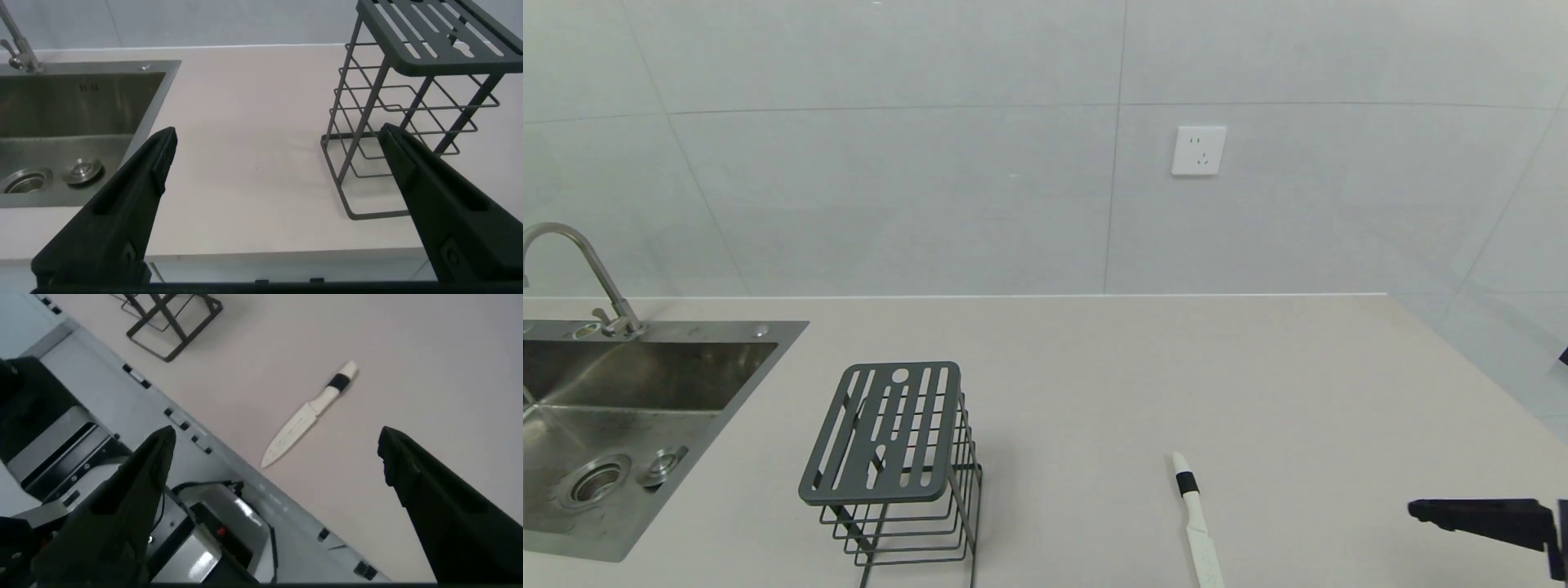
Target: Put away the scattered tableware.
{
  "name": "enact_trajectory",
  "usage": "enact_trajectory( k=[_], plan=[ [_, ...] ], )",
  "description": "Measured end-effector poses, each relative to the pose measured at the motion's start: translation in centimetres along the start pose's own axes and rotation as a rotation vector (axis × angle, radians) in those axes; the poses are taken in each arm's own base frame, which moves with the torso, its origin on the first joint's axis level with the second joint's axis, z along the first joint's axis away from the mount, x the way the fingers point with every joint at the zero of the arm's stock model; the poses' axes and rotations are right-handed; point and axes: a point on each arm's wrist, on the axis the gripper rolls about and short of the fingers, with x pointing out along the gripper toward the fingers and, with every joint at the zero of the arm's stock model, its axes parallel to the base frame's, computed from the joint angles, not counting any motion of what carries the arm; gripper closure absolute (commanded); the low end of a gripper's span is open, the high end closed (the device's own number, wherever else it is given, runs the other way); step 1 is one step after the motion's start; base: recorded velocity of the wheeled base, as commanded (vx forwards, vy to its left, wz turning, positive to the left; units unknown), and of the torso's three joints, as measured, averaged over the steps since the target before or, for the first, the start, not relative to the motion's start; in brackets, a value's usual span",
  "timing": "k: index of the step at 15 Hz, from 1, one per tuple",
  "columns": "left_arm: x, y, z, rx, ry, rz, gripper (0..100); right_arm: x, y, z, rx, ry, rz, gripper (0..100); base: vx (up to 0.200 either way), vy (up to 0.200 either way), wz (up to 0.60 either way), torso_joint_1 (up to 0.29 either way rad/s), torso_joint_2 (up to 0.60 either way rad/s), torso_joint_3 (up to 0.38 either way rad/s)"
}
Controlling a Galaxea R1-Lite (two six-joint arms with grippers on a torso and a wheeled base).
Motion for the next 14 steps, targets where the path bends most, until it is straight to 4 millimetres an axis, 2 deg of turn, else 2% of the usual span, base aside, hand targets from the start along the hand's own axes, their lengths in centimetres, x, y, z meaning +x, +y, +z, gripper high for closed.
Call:
enact_trajectory(
  k=[5, 8, 11, 14],
  plan=[
    [0.0, 0.0, 0.0, 0.0, 0.0, 0.0, 0, 4.7, -0.4, 1.7, -0.006, 0.185, -0.002, 0, 0.0, 0.0, 0.0, 0.0, 0.0, 0.0],
    [0.0, 0.0, 0.0, 0.0, 0.0, 0.0, 0, 7.3, -0.4, 1.8, 0.021, 0.28, -0.052, 0, 0.0, 0.0, 0.0, 0.0, 0.0, 0.0],
    [0.0, 0.0, 0.0, -0.001, 0.0, 0.0, 0, 9.3, -0.5, 1.9, 0.169, 0.316, -0.095, 0, 0.0, 0.0, 0.0, 0.0, 0.0, 0.0],
    [0.0, 0.0, 0.0, -0.001, 0.0, 0.0, 0, 11.4, -0.9, 2.2, 0.306, 0.335, -0.211, 0, 0.0, 0.0, 0.0, 0.0, 0.0, 0.0]
  ],
)
